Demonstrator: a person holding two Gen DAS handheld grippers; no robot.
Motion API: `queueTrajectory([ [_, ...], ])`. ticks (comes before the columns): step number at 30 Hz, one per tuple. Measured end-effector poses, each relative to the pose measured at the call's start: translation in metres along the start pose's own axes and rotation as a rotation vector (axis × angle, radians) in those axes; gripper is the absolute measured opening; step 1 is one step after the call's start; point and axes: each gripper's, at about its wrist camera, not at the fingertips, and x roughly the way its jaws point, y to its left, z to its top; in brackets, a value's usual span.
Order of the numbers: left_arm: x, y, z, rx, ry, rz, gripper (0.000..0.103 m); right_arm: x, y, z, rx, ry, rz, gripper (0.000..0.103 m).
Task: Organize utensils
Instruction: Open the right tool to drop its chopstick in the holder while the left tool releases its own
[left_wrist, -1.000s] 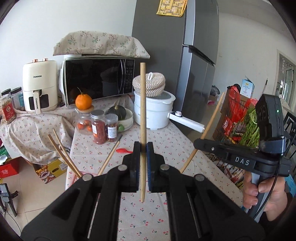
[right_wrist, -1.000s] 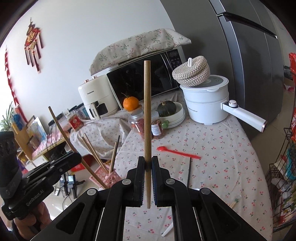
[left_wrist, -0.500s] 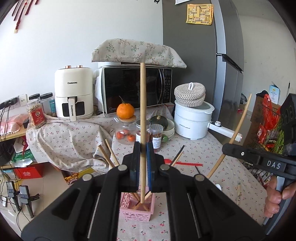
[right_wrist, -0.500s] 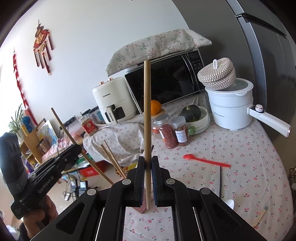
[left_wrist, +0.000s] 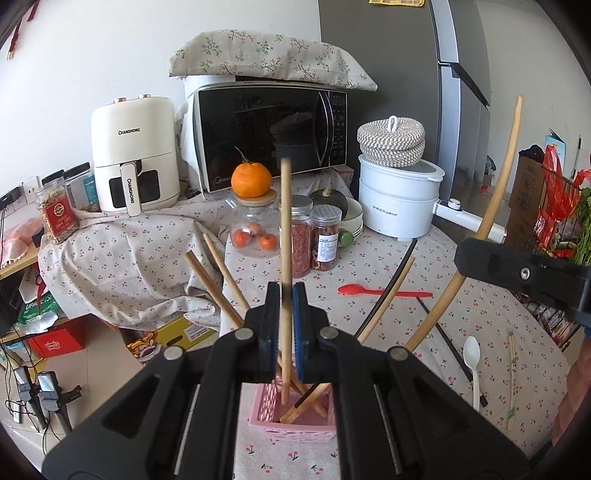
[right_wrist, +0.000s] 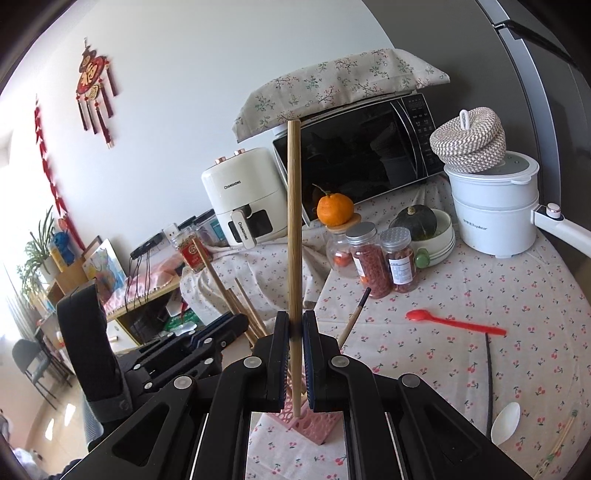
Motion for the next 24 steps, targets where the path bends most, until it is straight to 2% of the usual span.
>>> queueTrajectory([
  [1,0.001,0.001,0.000,-0.012,0.020,0.003,0.009,0.002,0.002,-0.001,-0.002,0.002,0.000,0.007],
  [3,0.002,0.008,0.001,-0.060,0.058,-0.003,0.022,0.005,0.004,-0.002,-0.004,0.006,-0.002,0.007],
  [5,-0.003,0.017,0.001,-0.123,0.076,-0.002,0.049,0.007,0.005,-0.003,-0.006,0.006,-0.003,0.007],
  [7,-0.009,0.026,0.000,-0.172,0.091,0.014,0.063,0.008,0.005,-0.003,-0.006,0.002,-0.003,0.007],
  [12,-0.015,0.041,-0.007,-0.246,0.140,0.033,0.075,0.011,0.006,-0.003,0.001,-0.008,-0.005,0.007],
  [20,-0.013,0.047,-0.018,-0.241,0.200,0.048,0.082,0.027,0.003,-0.008,0.009,0.011,-0.019,0.008],
  [22,-0.013,0.046,-0.019,-0.237,0.213,0.055,0.083,0.031,-0.002,-0.009,0.031,0.028,-0.016,0.012],
  [24,-0.015,0.044,-0.019,-0.224,0.214,0.061,0.086,0.030,-0.007,-0.008,0.064,0.035,0.004,0.022],
])
